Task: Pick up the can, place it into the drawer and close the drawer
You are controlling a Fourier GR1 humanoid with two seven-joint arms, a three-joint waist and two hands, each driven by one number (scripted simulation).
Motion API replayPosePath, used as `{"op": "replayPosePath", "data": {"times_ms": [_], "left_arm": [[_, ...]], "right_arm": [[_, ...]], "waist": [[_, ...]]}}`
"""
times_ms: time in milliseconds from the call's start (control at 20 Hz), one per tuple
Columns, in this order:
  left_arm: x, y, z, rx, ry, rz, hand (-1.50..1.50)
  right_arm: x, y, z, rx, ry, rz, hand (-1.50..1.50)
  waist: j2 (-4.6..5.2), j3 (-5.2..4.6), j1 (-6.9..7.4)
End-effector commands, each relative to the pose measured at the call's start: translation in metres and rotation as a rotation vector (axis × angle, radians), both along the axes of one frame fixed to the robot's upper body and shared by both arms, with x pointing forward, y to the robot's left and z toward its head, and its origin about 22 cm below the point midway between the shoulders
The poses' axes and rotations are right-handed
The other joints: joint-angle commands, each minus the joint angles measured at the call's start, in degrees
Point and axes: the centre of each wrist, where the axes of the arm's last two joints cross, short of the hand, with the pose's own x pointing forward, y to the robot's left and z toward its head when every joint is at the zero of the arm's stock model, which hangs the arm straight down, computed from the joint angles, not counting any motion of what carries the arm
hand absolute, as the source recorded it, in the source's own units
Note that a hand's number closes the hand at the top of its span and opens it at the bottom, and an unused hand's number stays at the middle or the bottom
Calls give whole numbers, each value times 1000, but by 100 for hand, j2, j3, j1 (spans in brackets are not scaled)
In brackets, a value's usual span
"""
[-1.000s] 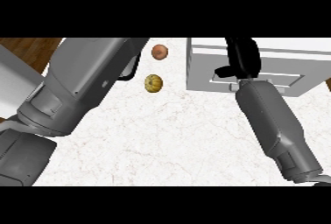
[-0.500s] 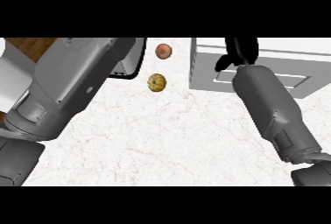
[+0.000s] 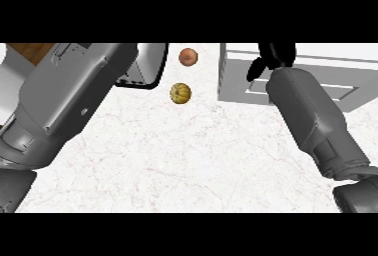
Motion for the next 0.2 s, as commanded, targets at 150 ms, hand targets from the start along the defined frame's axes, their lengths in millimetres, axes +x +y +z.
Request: {"op": "replayPosePath", "data": {"times_ms": [150], "left_arm": [[-4,37,-11,-11,28,19,-150]], "right_arm": [[11,15,46,167,-108,45,-150]], "waist": [[-84,-41,99]]}}
